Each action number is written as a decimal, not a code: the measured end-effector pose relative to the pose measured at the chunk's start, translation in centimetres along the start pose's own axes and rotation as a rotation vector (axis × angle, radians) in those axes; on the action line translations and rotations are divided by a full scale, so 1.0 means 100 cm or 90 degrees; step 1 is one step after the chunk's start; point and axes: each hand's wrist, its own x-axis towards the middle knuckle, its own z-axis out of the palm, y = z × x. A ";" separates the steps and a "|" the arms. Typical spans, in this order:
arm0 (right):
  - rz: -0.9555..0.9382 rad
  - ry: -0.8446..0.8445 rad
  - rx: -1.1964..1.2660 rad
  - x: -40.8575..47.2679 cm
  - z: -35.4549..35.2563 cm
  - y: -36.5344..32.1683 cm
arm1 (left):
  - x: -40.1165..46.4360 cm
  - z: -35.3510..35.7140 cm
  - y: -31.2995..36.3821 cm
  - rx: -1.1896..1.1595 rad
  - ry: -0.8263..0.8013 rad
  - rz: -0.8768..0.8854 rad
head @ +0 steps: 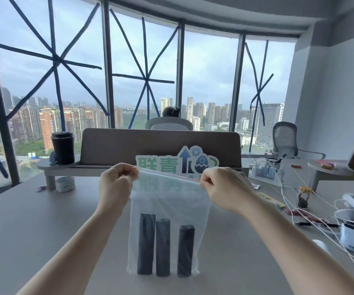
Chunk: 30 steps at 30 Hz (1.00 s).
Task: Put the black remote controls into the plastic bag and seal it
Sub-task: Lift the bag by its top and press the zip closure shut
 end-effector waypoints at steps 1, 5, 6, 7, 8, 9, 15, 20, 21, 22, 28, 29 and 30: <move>-0.004 -0.001 -0.004 0.000 -0.002 -0.001 | 0.001 -0.002 0.000 -0.005 0.004 -0.003; -0.010 -0.008 -0.011 0.000 -0.008 -0.006 | 0.006 -0.013 -0.001 -0.018 0.010 -0.007; -0.009 -0.009 -0.013 0.001 -0.008 -0.007 | 0.007 -0.016 0.000 -0.020 0.009 -0.004; -0.008 -0.007 -0.014 0.001 -0.008 -0.009 | 0.007 -0.018 0.000 -0.022 0.009 0.000; -0.007 -0.003 -0.017 0.001 -0.008 -0.011 | 0.007 -0.021 0.001 -0.025 0.009 0.005; -0.006 0.004 -0.019 0.002 -0.008 -0.014 | 0.008 -0.024 0.002 -0.031 0.010 0.009; 0.000 0.084 -0.012 0.017 0.007 -0.039 | 0.019 -0.050 0.000 -0.021 0.025 0.012; 0.031 0.055 0.139 0.091 0.065 -0.065 | 0.064 -0.083 -0.027 0.005 0.039 -0.057; 0.042 0.041 0.185 0.111 0.077 -0.073 | 0.079 -0.090 -0.032 0.003 0.044 -0.067; 0.052 0.037 0.226 0.130 0.087 -0.083 | 0.096 -0.098 -0.036 0.001 0.053 -0.073; -0.010 0.137 0.353 0.196 0.122 -0.146 | 0.173 -0.148 -0.038 -0.055 0.158 -0.030; -0.027 0.127 0.364 0.196 0.131 -0.151 | 0.176 -0.159 -0.042 -0.055 0.166 -0.022; -0.041 0.106 0.368 0.192 0.143 -0.156 | 0.176 -0.168 -0.050 -0.038 0.167 -0.026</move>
